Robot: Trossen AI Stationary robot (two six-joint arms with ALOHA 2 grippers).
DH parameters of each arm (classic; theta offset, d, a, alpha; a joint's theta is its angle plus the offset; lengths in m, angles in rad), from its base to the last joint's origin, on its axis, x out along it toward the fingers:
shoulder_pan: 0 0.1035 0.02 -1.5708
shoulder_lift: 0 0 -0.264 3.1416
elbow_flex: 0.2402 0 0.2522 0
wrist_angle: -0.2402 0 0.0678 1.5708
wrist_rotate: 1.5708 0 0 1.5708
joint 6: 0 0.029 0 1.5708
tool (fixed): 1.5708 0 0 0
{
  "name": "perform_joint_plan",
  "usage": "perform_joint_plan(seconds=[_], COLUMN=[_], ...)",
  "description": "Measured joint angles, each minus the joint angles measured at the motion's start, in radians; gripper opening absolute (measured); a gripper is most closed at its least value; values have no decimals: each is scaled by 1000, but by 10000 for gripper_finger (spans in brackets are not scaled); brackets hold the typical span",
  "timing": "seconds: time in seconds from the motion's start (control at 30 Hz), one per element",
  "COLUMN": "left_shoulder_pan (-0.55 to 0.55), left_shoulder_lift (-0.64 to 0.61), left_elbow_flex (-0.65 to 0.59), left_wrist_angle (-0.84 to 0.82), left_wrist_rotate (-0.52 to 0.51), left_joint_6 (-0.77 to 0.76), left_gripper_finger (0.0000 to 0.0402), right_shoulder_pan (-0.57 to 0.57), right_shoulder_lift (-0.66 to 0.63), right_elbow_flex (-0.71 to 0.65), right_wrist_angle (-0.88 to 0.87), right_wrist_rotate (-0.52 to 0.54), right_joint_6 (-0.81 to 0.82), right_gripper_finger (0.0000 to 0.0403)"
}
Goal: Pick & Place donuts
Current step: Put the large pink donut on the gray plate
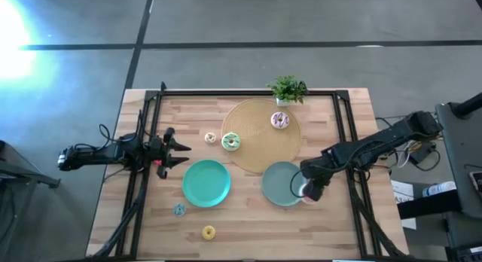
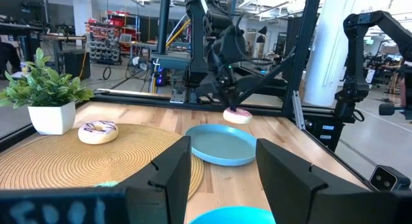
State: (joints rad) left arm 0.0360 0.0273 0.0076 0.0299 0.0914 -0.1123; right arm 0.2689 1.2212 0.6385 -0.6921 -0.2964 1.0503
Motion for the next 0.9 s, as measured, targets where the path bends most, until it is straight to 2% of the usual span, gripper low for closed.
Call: perform_joint_plan(seconds=[0.17, 0.4, 0.6, 0.9], left_shoulder_pan=[0, 0, 0, 0], left_shoulder_lift=[0, 0, 0, 0], left_elbow_flex=[0, 0, 0, 0], left_wrist_angle=[0, 0, 0, 0], left_wrist_rotate=[0, 0, 0, 0], left_joint_6=[0, 0, 0, 0], left_gripper_finger=[149, 149, 149, 149], right_shoulder_pan=[-45, -47, -47, -47], right_shoulder_lift=[80, 220, 236, 143], right_elbow_flex=[25, 60, 85, 95], right_wrist_angle=[171, 172, 154, 15], right_wrist_rotate=[67, 42, 46, 142], right_joint_6=[38, 0, -20, -88], right_gripper_finger=[20, 35, 103, 205])
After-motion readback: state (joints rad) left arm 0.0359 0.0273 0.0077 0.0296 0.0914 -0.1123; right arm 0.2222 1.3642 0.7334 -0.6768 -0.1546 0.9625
